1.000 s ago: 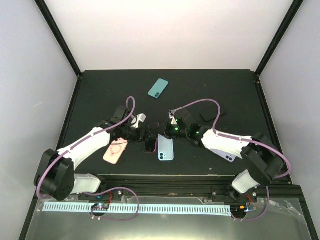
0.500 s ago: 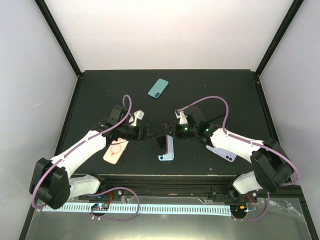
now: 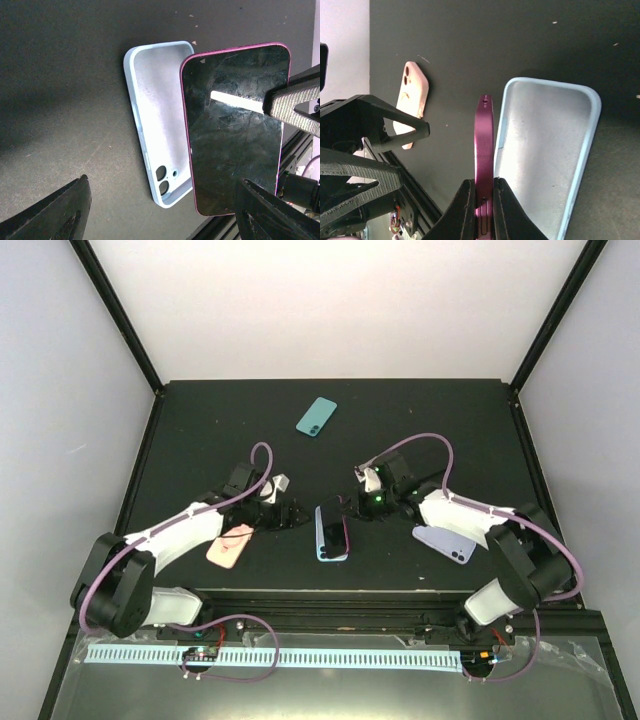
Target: Put the phone into the phone case
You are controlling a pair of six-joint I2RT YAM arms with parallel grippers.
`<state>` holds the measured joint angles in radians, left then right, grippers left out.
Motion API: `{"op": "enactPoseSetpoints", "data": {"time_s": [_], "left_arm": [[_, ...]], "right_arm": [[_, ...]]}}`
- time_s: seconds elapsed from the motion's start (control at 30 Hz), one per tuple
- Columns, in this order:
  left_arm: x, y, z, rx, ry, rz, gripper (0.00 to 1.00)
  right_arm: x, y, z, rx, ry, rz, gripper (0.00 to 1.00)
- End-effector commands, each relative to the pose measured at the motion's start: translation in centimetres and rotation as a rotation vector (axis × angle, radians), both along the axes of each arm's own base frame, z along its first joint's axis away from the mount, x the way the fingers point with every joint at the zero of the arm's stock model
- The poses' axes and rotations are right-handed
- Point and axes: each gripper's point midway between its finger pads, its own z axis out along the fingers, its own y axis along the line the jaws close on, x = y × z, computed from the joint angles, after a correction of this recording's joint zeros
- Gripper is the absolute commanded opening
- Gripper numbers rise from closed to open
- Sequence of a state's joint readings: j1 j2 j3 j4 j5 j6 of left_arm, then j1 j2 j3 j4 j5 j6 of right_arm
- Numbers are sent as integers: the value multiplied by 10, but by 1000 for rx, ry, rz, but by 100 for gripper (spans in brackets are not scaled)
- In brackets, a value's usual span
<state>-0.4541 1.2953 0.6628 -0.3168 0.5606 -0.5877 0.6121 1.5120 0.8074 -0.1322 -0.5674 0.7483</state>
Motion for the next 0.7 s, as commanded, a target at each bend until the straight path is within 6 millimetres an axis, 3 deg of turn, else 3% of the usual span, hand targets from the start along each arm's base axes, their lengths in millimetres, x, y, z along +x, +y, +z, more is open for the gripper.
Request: {"op": "enactPoseSetpoints", "data": {"time_s": [0.0, 0.37, 0.67], "left_arm": [[7, -7, -7, -26, -17, 0, 78], [9, -16, -42, -6, 36, 12, 71], [8, -26, -59, -9, 64, -3, 65]], "right_arm": [[12, 11, 10, 69, -41, 31, 1], [14, 12, -25, 72, 44, -22, 2], [17, 10, -52, 53, 80, -60, 2]]}}
